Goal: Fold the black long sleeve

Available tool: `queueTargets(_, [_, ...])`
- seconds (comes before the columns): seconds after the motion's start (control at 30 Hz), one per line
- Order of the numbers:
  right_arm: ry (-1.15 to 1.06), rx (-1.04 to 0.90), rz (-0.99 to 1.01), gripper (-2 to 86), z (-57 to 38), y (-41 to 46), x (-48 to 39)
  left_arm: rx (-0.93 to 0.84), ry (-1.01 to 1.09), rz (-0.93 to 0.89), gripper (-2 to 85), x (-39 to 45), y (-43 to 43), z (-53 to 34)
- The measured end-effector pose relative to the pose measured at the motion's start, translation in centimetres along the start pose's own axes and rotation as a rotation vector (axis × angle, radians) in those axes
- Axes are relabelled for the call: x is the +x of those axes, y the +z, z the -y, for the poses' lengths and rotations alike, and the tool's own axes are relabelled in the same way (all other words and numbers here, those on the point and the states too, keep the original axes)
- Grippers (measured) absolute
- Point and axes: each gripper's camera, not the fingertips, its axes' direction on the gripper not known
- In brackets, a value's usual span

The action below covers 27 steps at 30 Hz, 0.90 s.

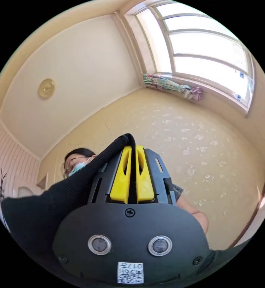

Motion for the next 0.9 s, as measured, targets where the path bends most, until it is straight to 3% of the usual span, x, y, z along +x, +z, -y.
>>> queueTargets(0.07, [-0.06,-0.012,-0.169,1.5,2.3,-2.4,-4.0,-0.116,-0.133,0.122,-0.3,-1.3,1.7,0.2])
queueTargets(0.17, [-0.129,-0.008,-0.321,1.2,5.2,-5.7,-9.5,-0.31,-0.168,0.273,-0.5,-1.9,5.9,1.0])
queueTargets(0.43, [-0.268,0.431,-0.662,1.2,5.2,-15.8,-27.5,-0.618,-0.291,0.71,-0.6,-3.4,15.3,3.5])
queueTargets(0.5, [-0.245,0.574,-0.694,1.3,3.7,-17.1,-30.8,-0.646,-0.326,0.892,-0.6,-3.5,16.3,4.1])
queueTargets(0.57, [-0.238,0.728,-0.661,1.4,1.6,-18.2,-33.2,-0.635,-0.354,1.391,-0.5,-2.8,16.8,4.9])
queueTargets(0.6, [-0.256,0.809,-0.601,1.5,0.2,-18.6,-34.3,-0.625,-0.352,1.495,-0.5,-2.8,17.0,4.8])
queueTargets(0.73, [-0.254,0.974,-0.555,1.7,-3.4,-17.6,-37.0,-0.495,-0.207,1.706,-0.6,-5.0,20.3,1.0])
queueTargets(0.83, [-0.309,1.095,-0.656,1.8,-6.1,-17.2,-38.9,-0.312,0.115,1.859,-0.6,-4.6,24.9,-3.5])
queueTargets(0.9, [-0.384,1.13,-0.668,1.9,-7.1,-17.0,-39.6,-0.311,0.344,1.939,-0.6,-5.3,28.6,-6.2])
